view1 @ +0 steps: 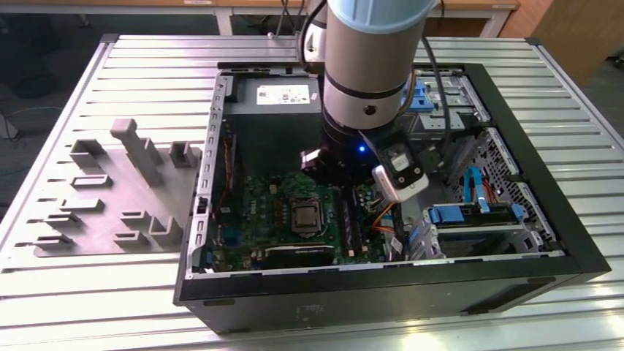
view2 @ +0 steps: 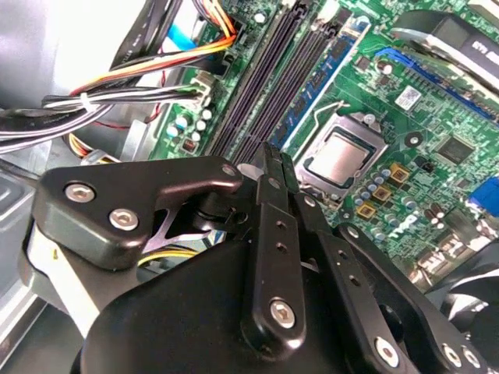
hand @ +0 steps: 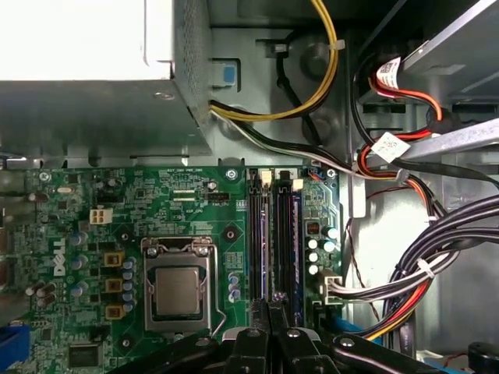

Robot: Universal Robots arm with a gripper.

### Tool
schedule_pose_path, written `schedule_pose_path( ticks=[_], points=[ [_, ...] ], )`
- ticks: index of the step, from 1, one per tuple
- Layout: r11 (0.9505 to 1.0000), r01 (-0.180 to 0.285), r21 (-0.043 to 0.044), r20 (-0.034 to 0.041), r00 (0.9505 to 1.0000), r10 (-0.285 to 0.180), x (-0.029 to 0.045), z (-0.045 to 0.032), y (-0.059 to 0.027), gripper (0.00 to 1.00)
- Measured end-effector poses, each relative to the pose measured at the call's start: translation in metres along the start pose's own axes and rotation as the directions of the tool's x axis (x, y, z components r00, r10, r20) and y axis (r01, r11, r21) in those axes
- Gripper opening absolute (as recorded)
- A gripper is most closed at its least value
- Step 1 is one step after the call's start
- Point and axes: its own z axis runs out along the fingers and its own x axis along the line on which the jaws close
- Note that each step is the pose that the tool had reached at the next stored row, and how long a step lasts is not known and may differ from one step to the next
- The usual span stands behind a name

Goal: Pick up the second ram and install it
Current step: 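Insert the second ram into the second slot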

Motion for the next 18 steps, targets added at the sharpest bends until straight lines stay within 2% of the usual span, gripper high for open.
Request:
schedule_pose_path(
  ticks=[2,6,10,18],
  points=[
    [1.0000,0.000,-0.0019,-0.0001,1.0000,0.000,0.0000,0.0018,-0.0001,0.12],
    [0.9999,-0.001,-0.0113,-0.0005,1.0000,0.001,0.0002,0.0063,-0.0002,0.12],
    [0.9995,-0.002,-0.0311,-0.0012,1.0000,0.002,0.0004,0.0100,-0.0003,0.12],
    [0.9994,-0.014,-0.0327,-0.0008,0.9999,0.014,0.0005,0.0137,-0.0005,0.12]
  ],
)
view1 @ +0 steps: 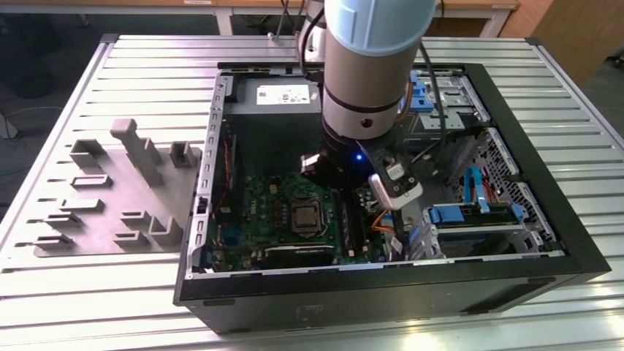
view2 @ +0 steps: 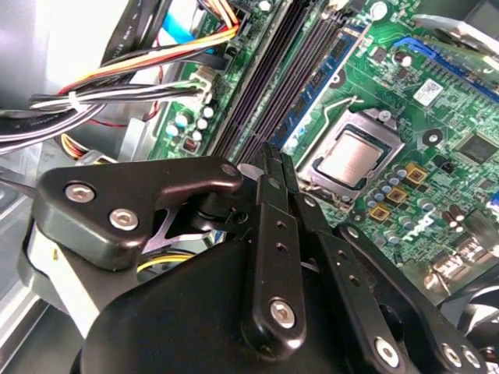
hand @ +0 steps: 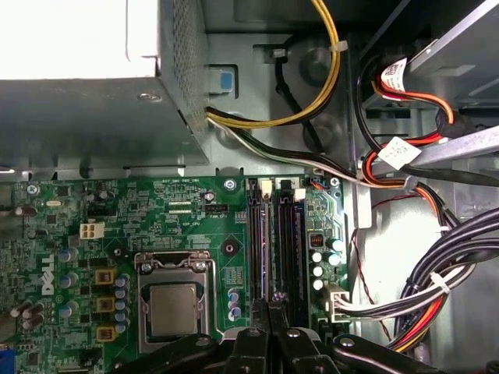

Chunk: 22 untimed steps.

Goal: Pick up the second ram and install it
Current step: 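Insert the second ram into the second slot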

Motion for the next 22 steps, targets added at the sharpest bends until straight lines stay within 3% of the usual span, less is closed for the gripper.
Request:
schedule_pose_path(
  ticks=[19,22],
  points=[
    [0.9998,0.017,-0.0032,-0.0015,0.9998,-0.017,-0.0051,0.0024,0.0001,0.12],
    [0.9996,0.027,-0.0085,-0.0023,0.9996,-0.027,-0.0053,0.0027,0.0000,0.12]
  ],
)
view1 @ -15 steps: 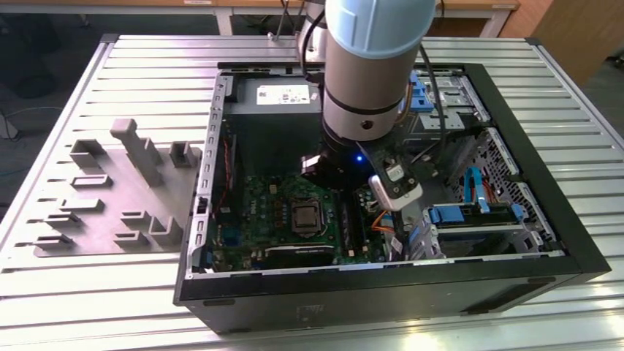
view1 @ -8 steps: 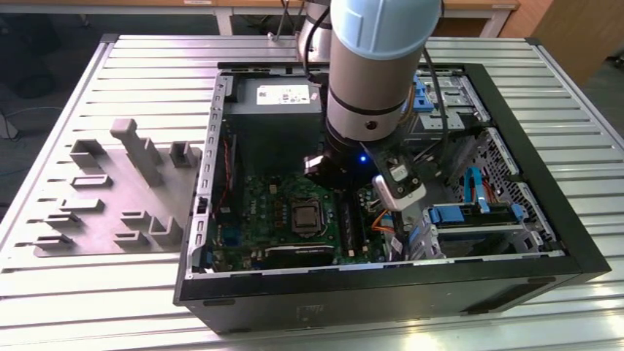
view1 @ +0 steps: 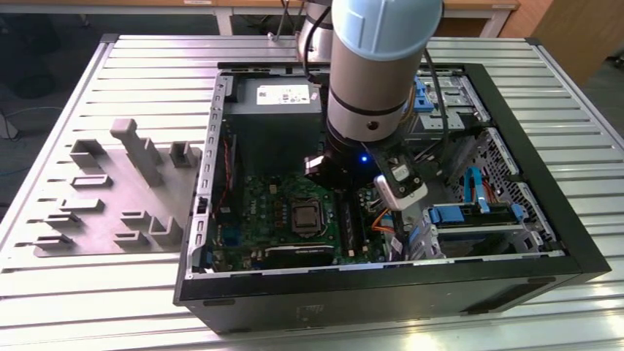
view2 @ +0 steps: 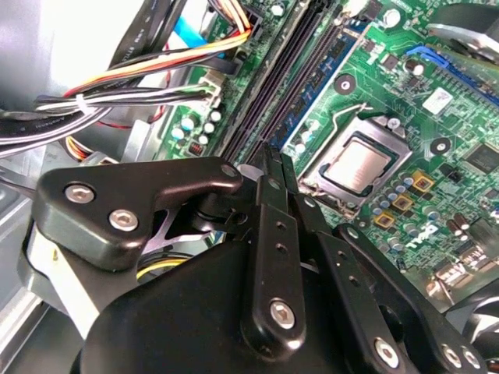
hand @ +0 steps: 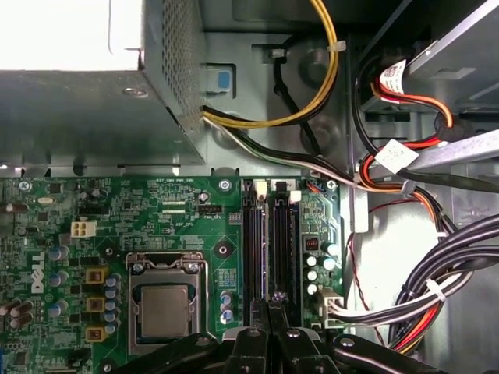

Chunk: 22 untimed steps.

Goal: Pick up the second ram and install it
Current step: 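Insert the second ram into the second slot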

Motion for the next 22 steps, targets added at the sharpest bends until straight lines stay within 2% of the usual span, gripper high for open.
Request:
schedule_pose_path(
  ticks=[3,22],
  points=[
    [1.0000,0.003,-0.0032,-0.0002,1.0000,-0.003,0.0000,0.0005,0.0001,0.12],
    [1.0000,0.003,-0.0032,-0.0003,1.0000,-0.003,0.0002,0.0059,-0.0004,0.12]
  ],
)
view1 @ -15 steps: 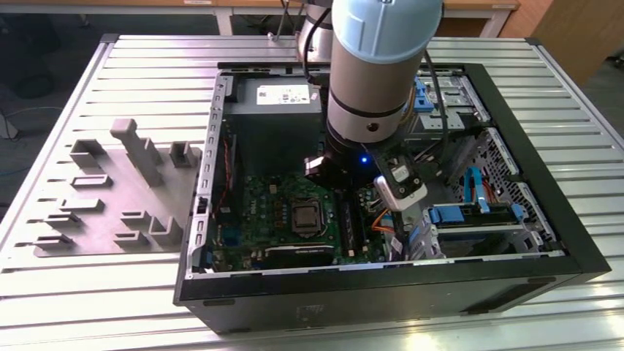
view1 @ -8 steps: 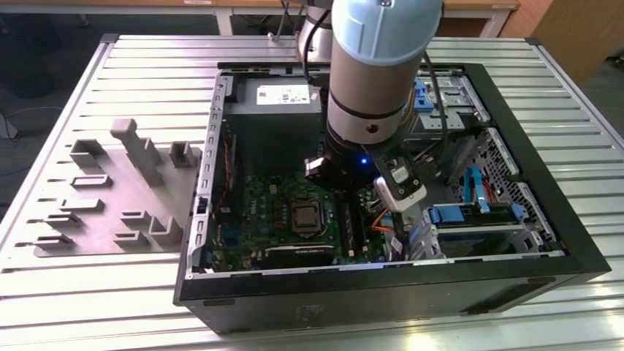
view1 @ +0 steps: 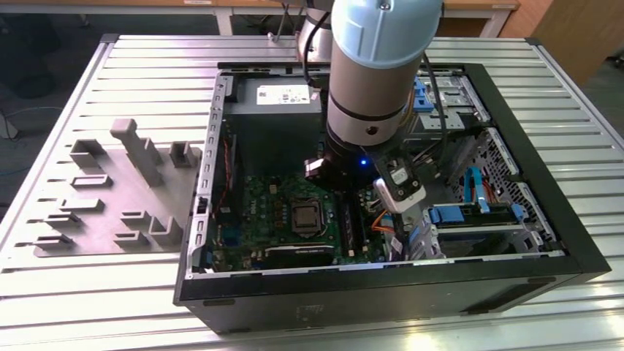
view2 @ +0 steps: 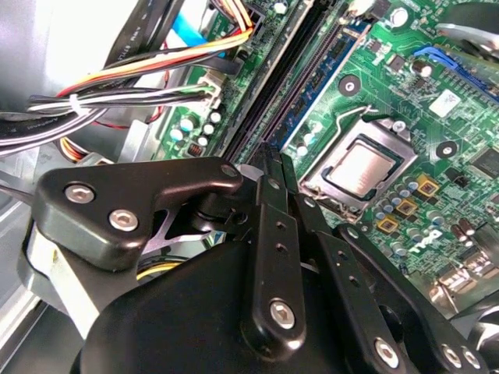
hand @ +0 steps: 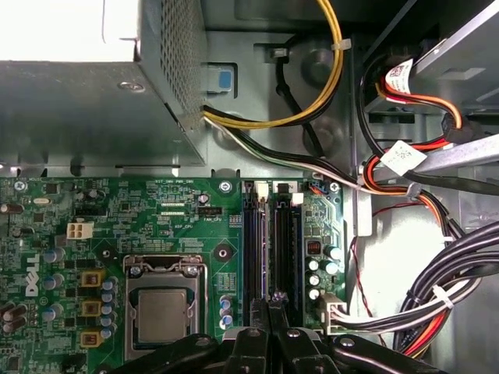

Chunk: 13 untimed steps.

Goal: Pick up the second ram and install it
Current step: 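Insert the second ram into the second slot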

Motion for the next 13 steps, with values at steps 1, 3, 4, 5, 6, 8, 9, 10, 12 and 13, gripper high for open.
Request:
schedule_pose_path(
  ticks=[1,3,4,5,6,8,9,10,12,13],
  points=[
    [1.0000,0.000,0.0003,-0.0001,1.0000,0.000,0.0000,0.0001,0.0000,0.12],
    [1.0000,0.000,0.0003,0.0000,1.0000,0.000,0.0000,0.0006,-0.0001,0.12],
    [1.0000,0.000,0.0003,0.0000,1.0000,0.000,0.0000,0.0006,-0.0001,0.12],
    [1.0000,0.000,0.0003,0.0000,1.0000,0.000,0.0000,0.0006,-0.0002,0.12],
    [1.0000,0.000,0.0004,0.0000,1.0000,0.000,0.0000,0.0006,-0.0002,0.12],
    [1.0000,0.000,0.0004,0.0000,1.0000,0.000,0.0001,0.0009,-0.0003,0.12],
    [1.0000,0.000,0.0004,0.0000,1.0000,0.000,0.0001,0.0010,-0.0003,0.12],
    [1.0000,0.000,0.0004,-0.0001,1.0000,0.000,0.0000,0.0010,-0.0003,0.12],
    [1.0000,0.000,0.0002,0.0000,1.0000,0.000,0.0000,0.0012,-0.0003,0.12],
    [1.0000,0.000,0.0000,0.0001,1.0000,0.000,0.0001,0.0015,-0.0003,0.12]
  ],
)
